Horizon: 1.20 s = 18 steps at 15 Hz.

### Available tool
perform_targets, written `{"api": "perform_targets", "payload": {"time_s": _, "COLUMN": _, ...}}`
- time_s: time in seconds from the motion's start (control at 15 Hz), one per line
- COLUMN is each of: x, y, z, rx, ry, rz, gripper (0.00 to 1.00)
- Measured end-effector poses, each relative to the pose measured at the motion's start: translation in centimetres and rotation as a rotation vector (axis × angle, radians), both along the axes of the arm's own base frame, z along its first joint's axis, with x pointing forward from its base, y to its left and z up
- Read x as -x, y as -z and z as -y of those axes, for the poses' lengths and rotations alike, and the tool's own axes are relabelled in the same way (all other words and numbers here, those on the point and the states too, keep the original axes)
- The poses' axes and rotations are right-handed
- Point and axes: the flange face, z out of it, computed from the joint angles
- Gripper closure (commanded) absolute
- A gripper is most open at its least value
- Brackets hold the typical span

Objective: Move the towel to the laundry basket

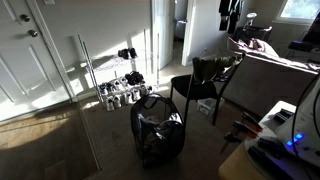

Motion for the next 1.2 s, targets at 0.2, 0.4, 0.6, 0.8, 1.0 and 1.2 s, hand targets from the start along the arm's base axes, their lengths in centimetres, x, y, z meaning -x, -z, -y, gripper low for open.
{"api": "perform_targets", "payload": {"time_s": 0.2, "x": -2.2, "y": 2.5, "z": 0.2, "rx": -0.005, "ry": 0.03, "rz": 0.004, "gripper": 0.0}}
{"api": "perform_targets", "payload": {"time_s": 0.4, "x": -4.9, "y": 6.0, "z": 1.5, "rx": -0.007, "ry": 0.087, "rz": -0.008, "gripper": 0.0}}
{"api": "perform_targets", "payload": {"time_s": 0.6, "x": -7.2, "y": 9.2, "z": 3.5, "rx": -0.007, "ry": 0.153, "rz": -0.017, "gripper": 0.0}}
{"api": "perform_targets", "payload": {"time_s": 0.8, "x": -8.8, "y": 11.5, "z": 5.2, "rx": -0.005, "ry": 0.204, "rz": -0.034, "gripper": 0.0}}
{"api": "perform_targets", "payload": {"time_s": 1.0, "x": -9.6, "y": 12.7, "z": 6.2, "rx": -0.005, "ry": 0.232, "rz": -0.035, "gripper": 0.0}}
{"api": "perform_targets", "payload": {"time_s": 1.2, "x": -10.1, "y": 13.3, "z": 6.5, "rx": -0.004, "ry": 0.25, "rz": -0.025, "gripper": 0.0}}
